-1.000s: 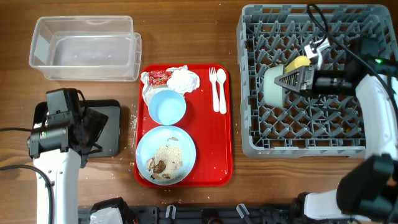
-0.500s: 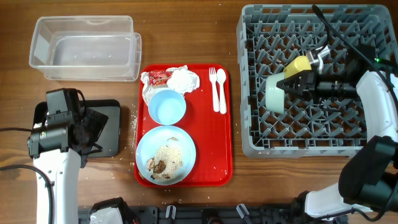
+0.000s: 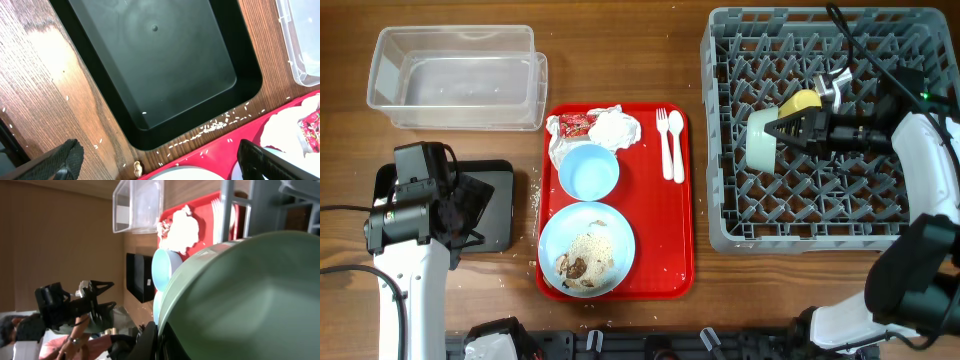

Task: Sort waste into correct bins and load items into the dishwasher rack
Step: 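Lower the pale-green bowl into the rack and release it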

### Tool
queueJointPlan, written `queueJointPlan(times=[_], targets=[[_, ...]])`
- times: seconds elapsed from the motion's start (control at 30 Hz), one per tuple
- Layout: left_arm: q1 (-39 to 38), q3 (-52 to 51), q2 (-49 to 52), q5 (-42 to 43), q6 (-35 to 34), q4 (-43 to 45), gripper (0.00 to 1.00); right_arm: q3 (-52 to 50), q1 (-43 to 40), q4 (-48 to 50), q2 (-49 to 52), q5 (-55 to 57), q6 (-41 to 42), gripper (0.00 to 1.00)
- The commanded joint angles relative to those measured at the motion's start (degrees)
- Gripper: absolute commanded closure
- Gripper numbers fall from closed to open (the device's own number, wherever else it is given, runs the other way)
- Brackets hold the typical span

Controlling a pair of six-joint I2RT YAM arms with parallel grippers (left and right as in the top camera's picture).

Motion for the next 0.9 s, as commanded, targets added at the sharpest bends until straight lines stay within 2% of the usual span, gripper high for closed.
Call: queueJointPlan(times=[0.0,0.17,0.33,0.4,0.73,0.87], targets=[[0.09,-0.13,-0.61,-0.96,-0.76,0.13,0.00,-0.07,-0.15,-0.07,2.78,1.22,0.39,0.96],[0.09,-0.13,-0.61,-0.96,-0.76,0.13,0.00,-0.04,-0.37,-0.09,1.40,5.73,1.92,0.96],[0.09,-0.13,-0.61,-0.96,-0.76,0.13,0.00,-0.04,-0.35,-0.22,1.31,-10.75,-0.02,0.96],[0.09,-0.13,-0.61,-0.96,-0.76,0.11,0.00,-0.04,-0.35,-0.26,1.31,-12.72,0.22,0.96],[0.09,-0.13,-0.61,-0.96,-0.76,0.13,0.00,-0.07,-0.76,-0.52,3.10,2.51,3.89,0.95],[0.09,-0.13,-0.61,-0.96,-0.76,0.13,0.00,-0.04,-1.11,-0.15,3.10,8.04,5.66,0.90]])
